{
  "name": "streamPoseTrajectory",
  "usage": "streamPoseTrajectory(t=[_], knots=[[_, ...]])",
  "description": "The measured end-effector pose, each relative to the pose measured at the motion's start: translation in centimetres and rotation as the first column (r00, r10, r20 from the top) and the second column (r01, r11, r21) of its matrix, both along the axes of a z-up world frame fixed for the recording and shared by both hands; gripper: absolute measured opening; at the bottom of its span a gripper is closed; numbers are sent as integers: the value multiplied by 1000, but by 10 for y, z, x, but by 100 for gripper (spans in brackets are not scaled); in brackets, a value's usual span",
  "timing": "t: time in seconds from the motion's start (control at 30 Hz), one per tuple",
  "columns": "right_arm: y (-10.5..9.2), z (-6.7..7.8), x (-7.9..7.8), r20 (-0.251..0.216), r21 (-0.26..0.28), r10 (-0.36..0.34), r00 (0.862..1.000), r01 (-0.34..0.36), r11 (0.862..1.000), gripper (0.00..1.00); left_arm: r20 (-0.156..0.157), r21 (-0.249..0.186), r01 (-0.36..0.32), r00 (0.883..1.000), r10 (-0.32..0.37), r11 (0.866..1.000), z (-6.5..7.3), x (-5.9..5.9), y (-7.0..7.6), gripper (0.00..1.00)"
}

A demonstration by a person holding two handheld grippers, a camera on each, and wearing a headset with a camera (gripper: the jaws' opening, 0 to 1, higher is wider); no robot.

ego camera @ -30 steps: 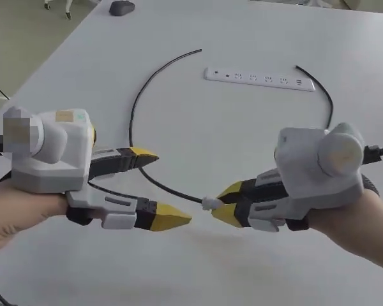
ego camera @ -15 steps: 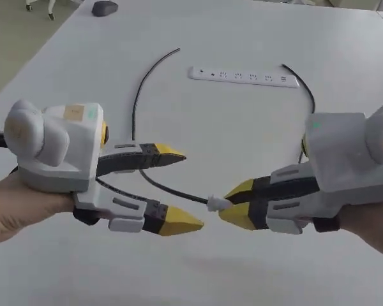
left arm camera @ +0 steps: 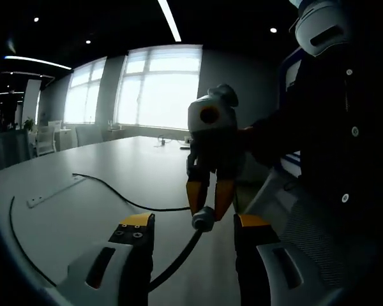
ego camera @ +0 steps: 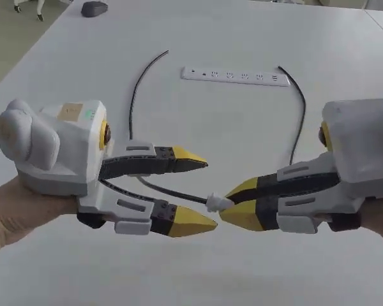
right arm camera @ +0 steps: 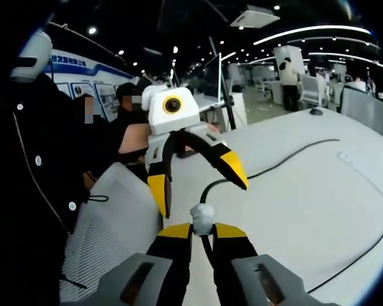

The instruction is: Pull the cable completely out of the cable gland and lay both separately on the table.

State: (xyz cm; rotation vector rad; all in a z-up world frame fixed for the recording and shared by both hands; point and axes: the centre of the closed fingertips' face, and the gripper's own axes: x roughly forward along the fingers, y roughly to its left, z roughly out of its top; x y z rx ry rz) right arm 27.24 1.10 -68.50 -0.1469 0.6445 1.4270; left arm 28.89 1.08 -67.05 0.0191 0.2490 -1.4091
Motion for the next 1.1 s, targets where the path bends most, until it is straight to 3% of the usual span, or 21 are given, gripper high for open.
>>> streamPoseTrajectory(t=[0.07, 0.2, 0.47, 0.67, 0.87, 1.1], knots=[[0, 1, -2, -10, 5, 3, 1000, -3, 1000, 6, -1, -2, 13, 1000, -13, 1000, 1, -2, -1, 47], [0, 4, -5, -19, 12, 20, 1000, -20, 1000, 6, -38, -11, 51, 998, -51, 999, 0, -8, -3, 42], [-1, 5, -8, -12, 1, 37, 999, -37, 999, 6, -41, 0, 85, 995, -85, 996, -2, -14, -6, 22], [-1, 5, -10, -7, -5, 54, 999, -54, 999, 6, -31, -2, 96, 995, -96, 995, 0, -14, -6, 22], [-1, 5, -12, -8, -7, 69, 998, -69, 998, 6, -50, -11, 117, 992, -118, 993, 2, -19, -7, 17], [-3, 5, -12, -8, -12, 75, 997, -75, 997, 6, -36, -7, 130, 991, -130, 992, 2, -22, -8, 17]])
